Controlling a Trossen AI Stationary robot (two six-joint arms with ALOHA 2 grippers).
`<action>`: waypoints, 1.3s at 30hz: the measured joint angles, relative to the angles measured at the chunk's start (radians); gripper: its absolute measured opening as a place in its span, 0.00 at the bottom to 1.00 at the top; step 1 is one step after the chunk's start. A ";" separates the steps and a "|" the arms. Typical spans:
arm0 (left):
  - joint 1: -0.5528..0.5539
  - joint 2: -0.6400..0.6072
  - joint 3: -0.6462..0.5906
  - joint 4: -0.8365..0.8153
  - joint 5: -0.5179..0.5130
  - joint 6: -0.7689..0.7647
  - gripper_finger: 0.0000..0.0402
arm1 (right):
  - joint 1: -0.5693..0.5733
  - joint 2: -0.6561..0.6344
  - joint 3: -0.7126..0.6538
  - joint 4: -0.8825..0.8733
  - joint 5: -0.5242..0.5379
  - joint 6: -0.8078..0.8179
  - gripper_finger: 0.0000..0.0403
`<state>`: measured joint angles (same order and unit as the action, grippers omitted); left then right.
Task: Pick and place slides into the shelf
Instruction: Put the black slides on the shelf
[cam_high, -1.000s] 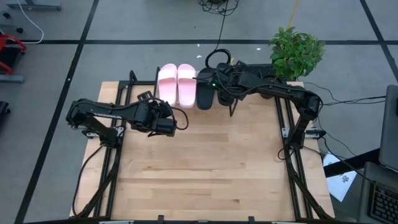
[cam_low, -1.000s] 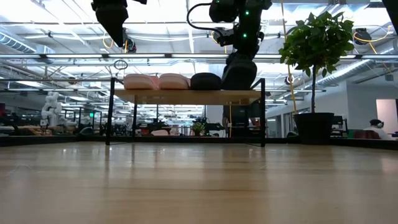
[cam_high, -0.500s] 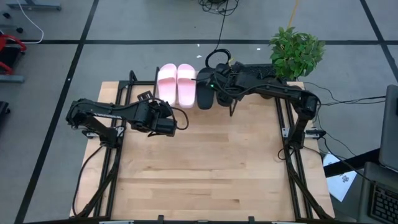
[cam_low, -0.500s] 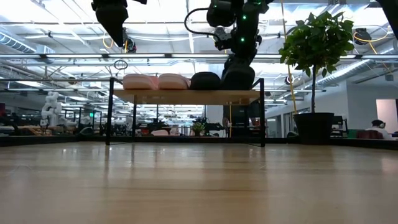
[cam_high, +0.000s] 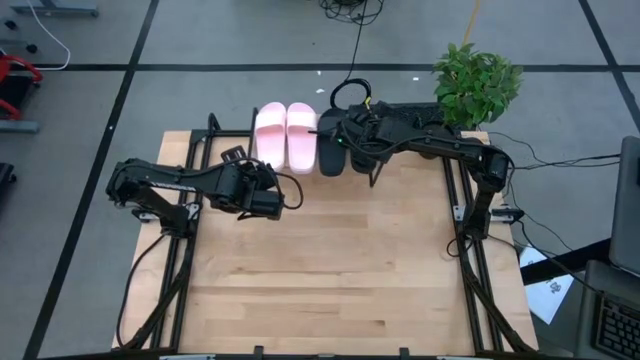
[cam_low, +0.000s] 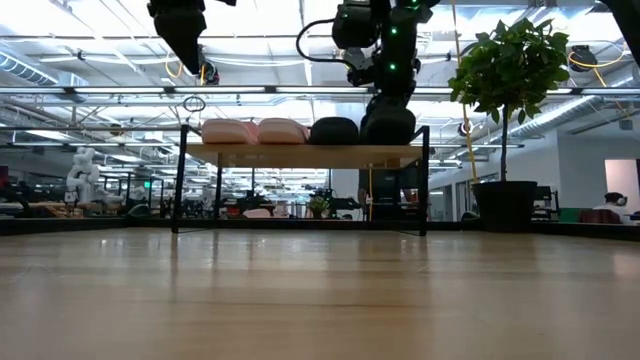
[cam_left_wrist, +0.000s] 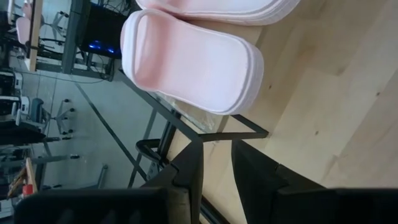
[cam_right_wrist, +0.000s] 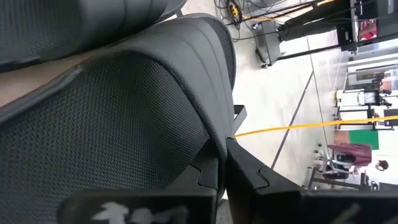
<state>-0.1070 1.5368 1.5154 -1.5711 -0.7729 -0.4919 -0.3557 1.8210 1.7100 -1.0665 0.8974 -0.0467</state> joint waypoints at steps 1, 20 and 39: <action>0.000 0.000 0.000 0.000 -0.005 0.000 0.22 | 0.000 0.000 0.000 -0.003 0.000 0.000 0.00; 0.000 0.000 0.000 0.000 -0.020 -0.002 0.22 | 0.002 0.000 0.000 0.027 -0.051 0.004 0.00; 0.001 0.000 0.000 0.000 -0.020 -0.002 0.22 | 0.024 0.010 -0.022 0.016 -0.062 0.010 0.07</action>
<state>-0.1062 1.5368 1.5154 -1.5707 -0.7925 -0.4942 -0.3317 1.8309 1.6882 -1.0504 0.8356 -0.0365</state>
